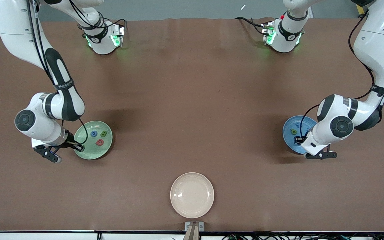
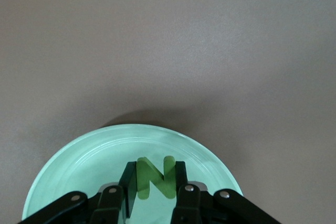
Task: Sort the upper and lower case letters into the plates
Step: 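Drop N on the green plate while the left gripper drops u on blue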
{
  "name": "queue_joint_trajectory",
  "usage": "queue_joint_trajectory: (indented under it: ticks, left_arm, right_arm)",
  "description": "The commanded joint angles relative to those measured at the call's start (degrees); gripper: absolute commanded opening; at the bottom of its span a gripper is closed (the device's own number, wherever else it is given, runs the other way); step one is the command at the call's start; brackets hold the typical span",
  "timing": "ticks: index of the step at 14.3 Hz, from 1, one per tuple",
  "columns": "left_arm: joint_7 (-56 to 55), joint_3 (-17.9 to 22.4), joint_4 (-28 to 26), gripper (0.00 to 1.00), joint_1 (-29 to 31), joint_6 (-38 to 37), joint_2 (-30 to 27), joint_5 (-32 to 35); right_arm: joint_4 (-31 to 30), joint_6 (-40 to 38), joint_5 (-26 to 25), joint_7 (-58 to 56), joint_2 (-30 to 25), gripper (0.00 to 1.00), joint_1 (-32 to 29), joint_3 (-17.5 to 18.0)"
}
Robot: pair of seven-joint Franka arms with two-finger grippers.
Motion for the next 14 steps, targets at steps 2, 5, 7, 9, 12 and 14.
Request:
queue_joint_trajectory:
  ticks: [2, 5, 7, 9, 12, 14]
  left_arm:
    - [1.2, -1.7, -0.2, 0.99, 0.8, -3.6, -3.5, -0.2]
    - [0.8, -1.8, 0.6, 0.99, 0.5, -3.6, -3.0, -0.2]
    - [0.9, -1.9, 1.0, 0.99, 0.6, -3.6, -3.1, -0.2]
    - [0.9, -1.9, 1.4, 0.99, 0.7, -3.6, -3.2, -0.3]
    - [1.6, -1.9, 2.7, 0.99, 0.6, -3.7, -3.0, -2.9]
    - [3.7, -1.8, 4.2, 0.99, -0.2, -3.9, -3.2, -8.6]
  right_arm:
    - [0.6, 2.0, -0.4, -0.3, 1.1, 0.0, -1.2, 1.0]
    - [0.5, 1.9, -0.3, -0.2, 1.8, 0.0, -0.8, 1.1]
    - [0.4, 1.9, -0.3, 0.0, 2.2, 0.01, -0.5, 1.1]
    - [0.4, 1.9, -0.3, 0.3, 2.4, 0.01, -0.3, 1.1]
    - [0.3, 1.5, -0.2, 0.4, 2.4, 0.02, -0.2, 1.2]
    - [0.3, 1.4, -0.2, 0.4, 2.5, 0.06, -0.2, 1.2]
